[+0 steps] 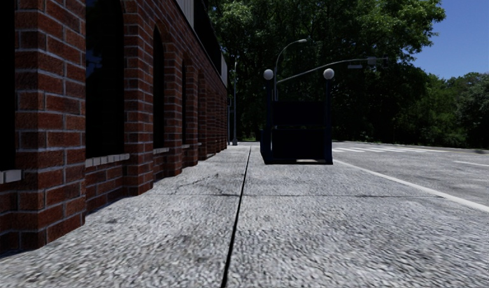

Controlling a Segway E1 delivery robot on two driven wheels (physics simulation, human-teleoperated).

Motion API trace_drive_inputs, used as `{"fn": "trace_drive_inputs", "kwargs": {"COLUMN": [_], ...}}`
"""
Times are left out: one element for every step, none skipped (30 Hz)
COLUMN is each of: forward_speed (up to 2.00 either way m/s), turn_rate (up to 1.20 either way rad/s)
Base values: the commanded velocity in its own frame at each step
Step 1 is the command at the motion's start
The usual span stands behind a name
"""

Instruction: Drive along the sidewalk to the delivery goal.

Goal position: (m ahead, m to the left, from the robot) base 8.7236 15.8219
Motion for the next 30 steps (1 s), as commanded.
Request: {"fn": "trace_drive_inputs", "kwargs": {"forward_speed": [2.0,2.0,2.0,2.0,2.0,2.0,2.0,2.0,2.0,2.0,2.0,2.0,2.0,2.0,2.0,2.0,2.0,2.0,2.0,2.0,2.0,2.0,2.0,2.0,2.0,2.0,2.0,2.0,2.0,2.0], "turn_rate": [0.0,0.0,0.0,0.0,0.0,0.0,0.0,0.0,0.0,0.0,0.0,0.0,0.0,0.0,0.0,0.0,0.0,0.0,0.0,0.0,0.0,0.0,0.0,0.0,0.0,0.0,0.0,0.0,0.0,0.0]}}
